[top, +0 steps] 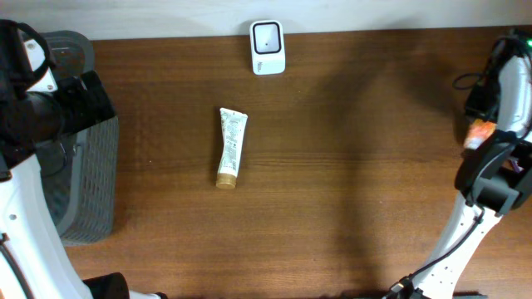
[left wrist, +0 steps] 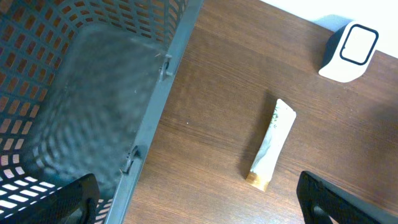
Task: Scan the item barcode
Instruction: 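Carry the orange pack to the right edge and release it, then move the right gripper over the white Pantene tube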
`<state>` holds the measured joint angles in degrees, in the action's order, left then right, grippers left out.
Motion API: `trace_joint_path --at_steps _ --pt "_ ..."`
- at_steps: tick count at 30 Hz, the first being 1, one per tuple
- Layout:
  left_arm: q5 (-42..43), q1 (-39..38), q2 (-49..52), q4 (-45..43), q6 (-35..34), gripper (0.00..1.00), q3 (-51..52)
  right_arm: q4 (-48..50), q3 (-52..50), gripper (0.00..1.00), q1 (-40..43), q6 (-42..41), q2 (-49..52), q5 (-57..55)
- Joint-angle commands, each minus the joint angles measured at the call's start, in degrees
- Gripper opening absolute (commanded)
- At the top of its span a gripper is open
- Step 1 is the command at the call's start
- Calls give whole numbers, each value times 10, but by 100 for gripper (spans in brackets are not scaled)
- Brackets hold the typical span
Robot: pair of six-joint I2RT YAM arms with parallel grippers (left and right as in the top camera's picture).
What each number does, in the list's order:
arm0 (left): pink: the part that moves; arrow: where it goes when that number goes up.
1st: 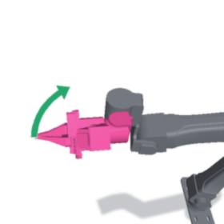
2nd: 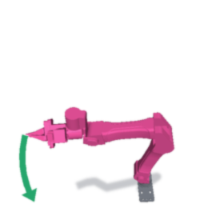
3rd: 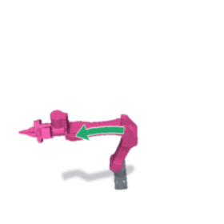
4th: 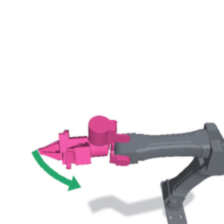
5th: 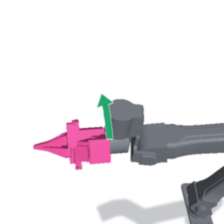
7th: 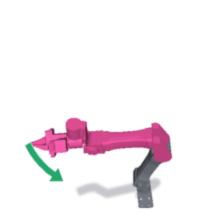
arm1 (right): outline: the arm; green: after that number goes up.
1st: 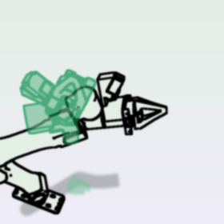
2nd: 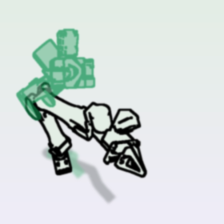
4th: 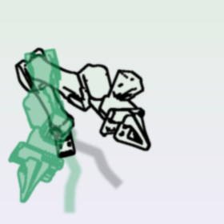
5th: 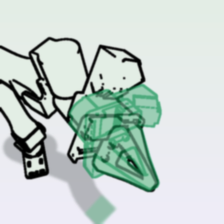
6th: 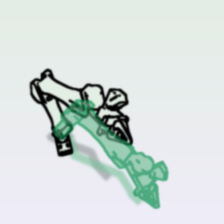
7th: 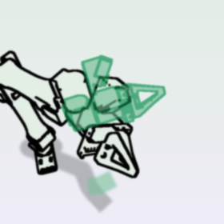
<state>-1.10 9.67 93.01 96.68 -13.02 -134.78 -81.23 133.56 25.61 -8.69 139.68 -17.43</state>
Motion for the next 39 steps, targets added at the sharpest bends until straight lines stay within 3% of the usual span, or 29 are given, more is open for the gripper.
trace_joint_path --at_steps 1,4,6,7,8,9,11,16,20,21,23,25,26,28,31,35,38,39 --pt "-2 2 -2 0 7 99 -1 -2 7 99 25 -13 -9 54" --pt "-2 2 -2 0 7 99 -1 -4 4 99 18 1 -7 297" --pt "-2 2 -2 0 7 99 -1 -4 4 100 -4 11 -7 307" --pt "-2 2 -2 0 7 99 -1 -4 0 76 -21 35 -7 302" --pt "-2 2 -2 0 7 99 -1 2 -9 44 -37 40 -6 251" --pt "-2 2 -2 0 7 99 -2 15 -24 26 -48 39 -6 205" --pt "-2 3 -2 0 7 99 -1 74 -95 13 -57 39 -5 188" --pt "-2 2 -2 0 7 99 -1 178 -172 4 -35 39 -5 108" --pt "-2 2 -2 0 7 99 -1 166 -167 10 -1 32 -6 17" --pt "-2 2 -2 0 7 99 -1 148 -156 10 3 20 -7 26" --pt "-2 2 -2 0 7 99 -1 97 -113 15 -3 20 -16 158" --pt "-2 2 -2 0 7 99 -2 26 -78 35 -23 67 -21 444" --pt "-2 2 -2 0 7 99 -1 -4 -79 51 -42 107 -21 555" --pt "-2 2 -2 0 7 99 -1 -42 -79 99 -96 119 -21 577" --pt "-2 2 -2 0 7 99 -1 -24 -94 99 -255 113 -21 561" --pt "-2 2 -2 0 7 99 -1 62 -90 98 -439 -49 -21 344" --pt "-2 2 -2 0 7 99 -1 32 -1 95 -526 -84 -24 216" --pt "-2 2 -2 0 7 99 -1 14 39 89 -555 -87 -24 190"
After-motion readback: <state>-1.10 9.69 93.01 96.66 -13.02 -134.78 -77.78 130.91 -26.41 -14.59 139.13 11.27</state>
